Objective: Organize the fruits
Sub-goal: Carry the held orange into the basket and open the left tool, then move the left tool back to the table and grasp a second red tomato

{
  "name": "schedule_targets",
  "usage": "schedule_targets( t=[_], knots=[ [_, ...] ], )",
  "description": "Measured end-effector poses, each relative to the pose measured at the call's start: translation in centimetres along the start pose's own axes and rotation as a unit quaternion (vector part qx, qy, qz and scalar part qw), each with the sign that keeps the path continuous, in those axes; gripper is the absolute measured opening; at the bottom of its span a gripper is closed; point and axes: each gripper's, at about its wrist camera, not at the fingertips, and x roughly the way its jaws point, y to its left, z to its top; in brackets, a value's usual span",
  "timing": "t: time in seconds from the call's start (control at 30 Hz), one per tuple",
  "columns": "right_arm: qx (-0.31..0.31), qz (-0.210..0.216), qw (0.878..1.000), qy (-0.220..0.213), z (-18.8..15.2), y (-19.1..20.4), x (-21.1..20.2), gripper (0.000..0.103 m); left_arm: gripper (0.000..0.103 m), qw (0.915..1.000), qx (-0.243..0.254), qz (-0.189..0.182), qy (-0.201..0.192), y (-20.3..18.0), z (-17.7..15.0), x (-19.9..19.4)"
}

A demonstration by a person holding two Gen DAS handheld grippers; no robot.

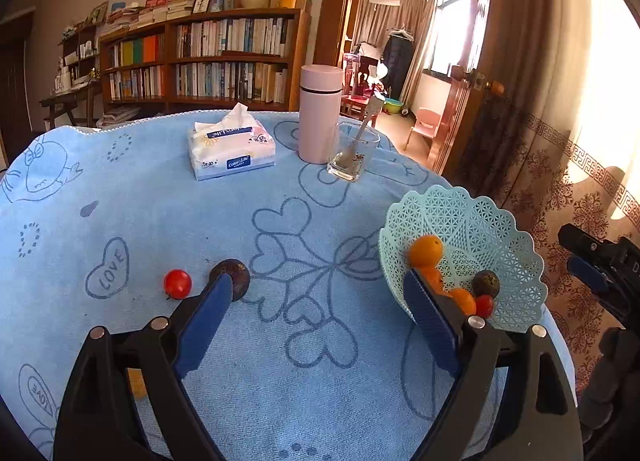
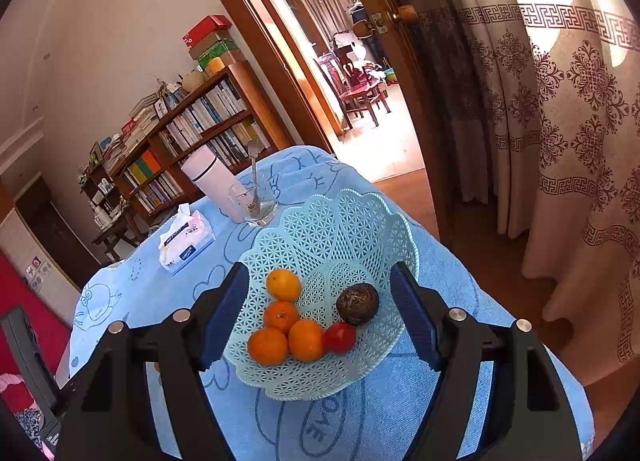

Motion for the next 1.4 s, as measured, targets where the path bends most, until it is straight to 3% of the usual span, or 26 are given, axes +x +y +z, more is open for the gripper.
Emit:
schedule_targets(
  t=[0.4,0.53,0.7,1.03,1.4],
  knots=[
    [-0.016,0.013,1.0,0.001,-0.6,1.1,-0.2,0.075,0.088,0.9961,-0.05,0.072,-0.013,7.3,0.4,-2.4],
    [-0.022,0.016,1.0,0.005,-0.8,1.4,0.0,0.075,0.088,0.9936,-0.07,0.089,0.003,9.2,0.4,-2.0],
    [-0.027,0.019,0.999,0.013,-1.1,1.7,0.4,0.075,0.087,0.9917,-0.09,0.084,0.038,10.6,0.6,0.3],
    [-0.028,0.017,0.999,0.026,-1.5,1.9,1.2,0.075,0.061,0.9861,-0.109,0.061,0.109,11.9,0.6,5.3],
    [-0.028,0.017,0.999,0.037,-1.7,2.1,1.9,0.075,0.048,0.9757,-0.142,0.061,0.156,13.3,-0.3,9.1]
  ],
)
